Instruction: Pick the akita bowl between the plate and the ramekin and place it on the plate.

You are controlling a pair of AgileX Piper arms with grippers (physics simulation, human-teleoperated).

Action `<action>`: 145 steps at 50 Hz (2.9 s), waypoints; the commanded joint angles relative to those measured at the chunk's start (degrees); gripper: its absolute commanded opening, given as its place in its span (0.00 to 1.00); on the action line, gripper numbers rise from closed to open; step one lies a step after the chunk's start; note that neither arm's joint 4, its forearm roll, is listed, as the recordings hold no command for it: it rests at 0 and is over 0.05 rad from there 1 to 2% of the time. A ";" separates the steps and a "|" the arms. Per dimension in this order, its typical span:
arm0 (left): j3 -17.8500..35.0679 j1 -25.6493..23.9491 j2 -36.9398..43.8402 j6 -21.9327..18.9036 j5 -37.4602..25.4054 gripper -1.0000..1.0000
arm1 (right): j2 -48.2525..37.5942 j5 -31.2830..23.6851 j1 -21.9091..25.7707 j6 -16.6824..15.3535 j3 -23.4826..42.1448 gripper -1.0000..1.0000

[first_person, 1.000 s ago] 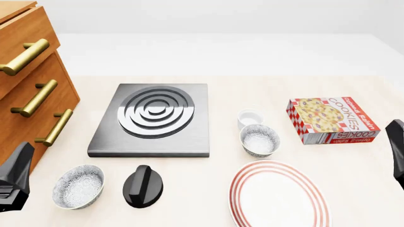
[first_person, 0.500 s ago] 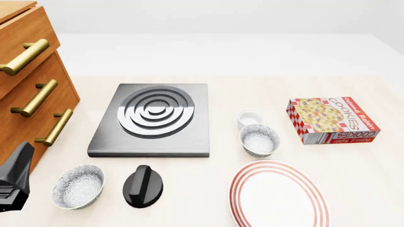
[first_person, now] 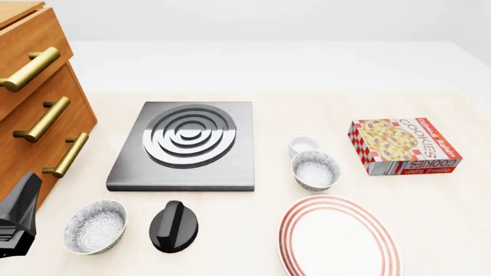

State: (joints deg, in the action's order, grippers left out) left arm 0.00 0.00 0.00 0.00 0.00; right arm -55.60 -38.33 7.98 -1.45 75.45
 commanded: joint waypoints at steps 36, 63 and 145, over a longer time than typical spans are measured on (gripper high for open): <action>0.00 0.00 0.00 0.00 0.00 1.00 | -26.78 -3.40 4.87 3.17 -2.05 1.00; 0.00 0.00 0.00 0.00 0.00 1.00 | -33.68 6.83 5.88 8.52 -12.48 1.00; 0.00 0.00 0.00 0.00 0.00 1.00 | -45.54 25.55 6.00 12.25 -28.56 1.00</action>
State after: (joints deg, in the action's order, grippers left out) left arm 0.00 0.00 0.00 0.00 0.00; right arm -99.82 -14.33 13.68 10.10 47.73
